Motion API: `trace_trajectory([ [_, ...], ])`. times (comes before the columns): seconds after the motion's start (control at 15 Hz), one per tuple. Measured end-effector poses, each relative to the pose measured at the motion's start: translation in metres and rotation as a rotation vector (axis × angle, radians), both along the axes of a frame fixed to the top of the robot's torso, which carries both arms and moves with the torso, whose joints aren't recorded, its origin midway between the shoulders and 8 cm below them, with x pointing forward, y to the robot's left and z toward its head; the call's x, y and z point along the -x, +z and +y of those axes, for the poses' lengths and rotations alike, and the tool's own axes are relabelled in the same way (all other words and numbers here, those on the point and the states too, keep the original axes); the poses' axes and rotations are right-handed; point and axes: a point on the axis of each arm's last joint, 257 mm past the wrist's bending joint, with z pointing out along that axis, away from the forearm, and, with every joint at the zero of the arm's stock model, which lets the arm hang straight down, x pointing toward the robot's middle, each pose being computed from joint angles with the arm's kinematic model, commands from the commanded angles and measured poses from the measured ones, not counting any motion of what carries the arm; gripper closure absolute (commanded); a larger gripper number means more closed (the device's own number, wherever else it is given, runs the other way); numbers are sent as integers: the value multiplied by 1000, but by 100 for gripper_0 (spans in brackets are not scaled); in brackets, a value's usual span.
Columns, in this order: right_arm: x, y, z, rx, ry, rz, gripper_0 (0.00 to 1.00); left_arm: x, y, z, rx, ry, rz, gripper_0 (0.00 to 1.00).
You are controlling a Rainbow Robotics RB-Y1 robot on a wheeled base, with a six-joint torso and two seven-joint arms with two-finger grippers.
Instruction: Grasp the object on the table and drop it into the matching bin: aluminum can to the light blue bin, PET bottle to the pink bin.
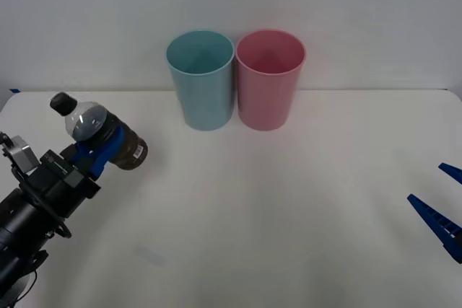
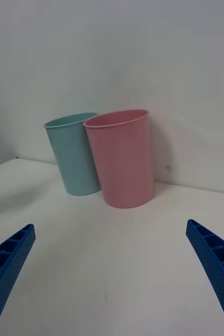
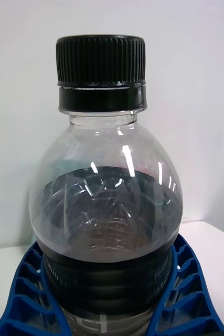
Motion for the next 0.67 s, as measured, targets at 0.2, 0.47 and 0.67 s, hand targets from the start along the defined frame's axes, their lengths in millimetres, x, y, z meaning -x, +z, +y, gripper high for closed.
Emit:
trace_trajectory([
  [0.2, 0, 0, 0, 0, 0, 0, 0, -20, 37, -14, 27, -3, -16, 100],
  [0.47, 0, 0, 0, 0, 0, 0, 0, -40, 86, -35, 74, -57, -55, 100],
  [0.67, 0, 0, 0, 0, 0, 0, 0, -45, 114, -48, 89, -101, -89, 100],
])
